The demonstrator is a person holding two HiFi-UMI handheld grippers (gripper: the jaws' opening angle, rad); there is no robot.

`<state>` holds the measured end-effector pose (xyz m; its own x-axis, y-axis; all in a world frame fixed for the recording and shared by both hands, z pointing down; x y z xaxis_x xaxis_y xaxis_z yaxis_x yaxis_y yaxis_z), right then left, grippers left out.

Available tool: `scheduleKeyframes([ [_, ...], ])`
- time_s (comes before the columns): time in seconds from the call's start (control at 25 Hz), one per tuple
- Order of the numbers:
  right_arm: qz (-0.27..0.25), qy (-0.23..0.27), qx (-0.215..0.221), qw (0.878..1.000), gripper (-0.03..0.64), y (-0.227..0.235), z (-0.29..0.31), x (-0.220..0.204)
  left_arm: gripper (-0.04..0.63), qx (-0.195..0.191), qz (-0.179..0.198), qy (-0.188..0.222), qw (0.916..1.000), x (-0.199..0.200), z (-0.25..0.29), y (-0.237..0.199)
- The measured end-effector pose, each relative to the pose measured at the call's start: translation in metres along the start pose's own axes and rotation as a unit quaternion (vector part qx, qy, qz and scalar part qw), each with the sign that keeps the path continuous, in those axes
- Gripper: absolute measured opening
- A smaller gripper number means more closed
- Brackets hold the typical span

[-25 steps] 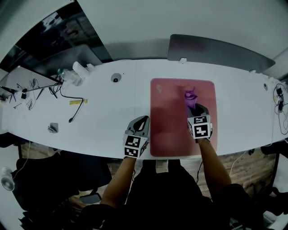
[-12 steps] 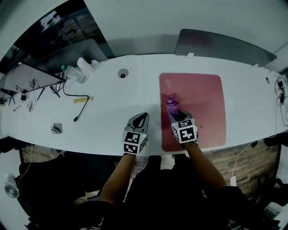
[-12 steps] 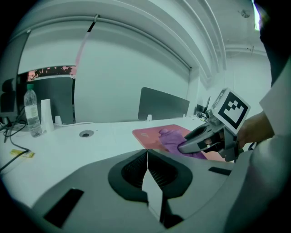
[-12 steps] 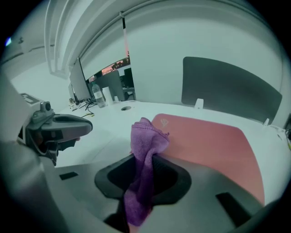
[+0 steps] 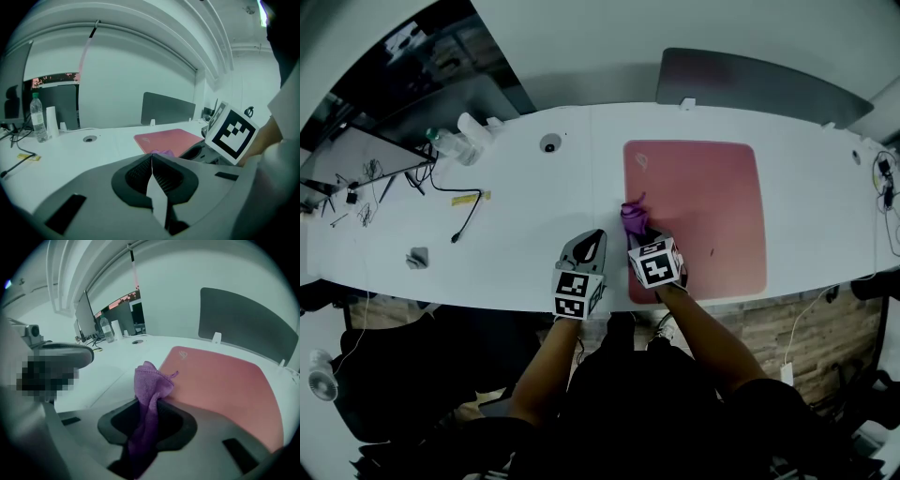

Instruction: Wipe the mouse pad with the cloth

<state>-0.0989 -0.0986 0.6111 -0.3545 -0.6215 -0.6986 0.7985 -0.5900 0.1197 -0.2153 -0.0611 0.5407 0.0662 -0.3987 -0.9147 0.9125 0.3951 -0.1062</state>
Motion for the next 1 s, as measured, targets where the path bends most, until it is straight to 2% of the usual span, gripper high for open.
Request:
scheduleKeyframes([
  [0.32,0.004,0.009,-0.005,1.0,0.109,0.018,-0.007,-0.007,0.023,0.004,-0.008,0.007,0.9999,-0.007,0.0,0.037],
  [0.64,0.003,0.01,-0.035,0.999,0.109,0.063,-0.026,-0.019,0.023,0.014,-0.018,0.012,0.9997,-0.008,0.001,0.058],
  [1.0,-0.004,0.005,-0.065,0.998,0.107,0.118,-0.05,-0.035,0.023,0.002,-0.018,0.008,0.9998,-0.009,0.012,0.093],
])
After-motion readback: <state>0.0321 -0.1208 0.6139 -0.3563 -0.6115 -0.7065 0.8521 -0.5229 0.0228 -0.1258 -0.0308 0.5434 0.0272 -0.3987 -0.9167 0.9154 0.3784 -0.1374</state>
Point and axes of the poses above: the fingertips, and each gripper's own axes: z forward along the fingers, y to its right, x out of its top, the point moved 5 cm from there along -z, backward along the fingers, and after that the axes turned 6 degrees about y, right-handed, at the moved point
